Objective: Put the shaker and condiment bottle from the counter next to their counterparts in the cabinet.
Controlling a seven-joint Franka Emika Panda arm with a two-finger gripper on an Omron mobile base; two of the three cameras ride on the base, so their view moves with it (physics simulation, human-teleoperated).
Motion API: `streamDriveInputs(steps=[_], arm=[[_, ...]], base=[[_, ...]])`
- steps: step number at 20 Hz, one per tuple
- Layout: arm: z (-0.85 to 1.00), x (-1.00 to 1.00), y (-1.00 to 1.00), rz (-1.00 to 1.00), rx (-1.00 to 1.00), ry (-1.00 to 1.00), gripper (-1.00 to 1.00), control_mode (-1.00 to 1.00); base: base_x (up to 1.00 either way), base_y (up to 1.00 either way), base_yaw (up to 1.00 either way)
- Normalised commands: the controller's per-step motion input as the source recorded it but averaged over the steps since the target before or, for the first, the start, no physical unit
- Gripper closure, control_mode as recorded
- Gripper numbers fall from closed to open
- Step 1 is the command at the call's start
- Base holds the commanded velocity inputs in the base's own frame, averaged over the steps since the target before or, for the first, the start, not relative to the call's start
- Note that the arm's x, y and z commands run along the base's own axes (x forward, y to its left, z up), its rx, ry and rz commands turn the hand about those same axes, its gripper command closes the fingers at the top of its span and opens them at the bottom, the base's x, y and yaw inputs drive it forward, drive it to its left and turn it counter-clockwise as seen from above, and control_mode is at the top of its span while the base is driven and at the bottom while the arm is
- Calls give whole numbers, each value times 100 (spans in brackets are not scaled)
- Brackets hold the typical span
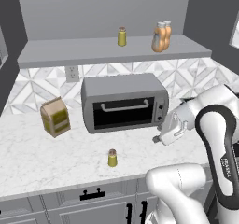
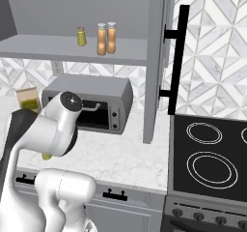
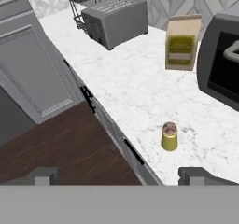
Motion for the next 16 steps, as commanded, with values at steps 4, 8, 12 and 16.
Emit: streamDriveInputs(steps=[4,8,12,16], arm=[[-58,0,2,-3,-13,-18,-100,-100],[-39,0,3,-1,-9,-14,-100,-100],[-18,-1,1,0,-4,-12,-100,-100],[-20,-5,11,-4,0,-13,-100,-100]], base=[[0,0,0],[0,0,0],[0,0,0],[0,0,0]])
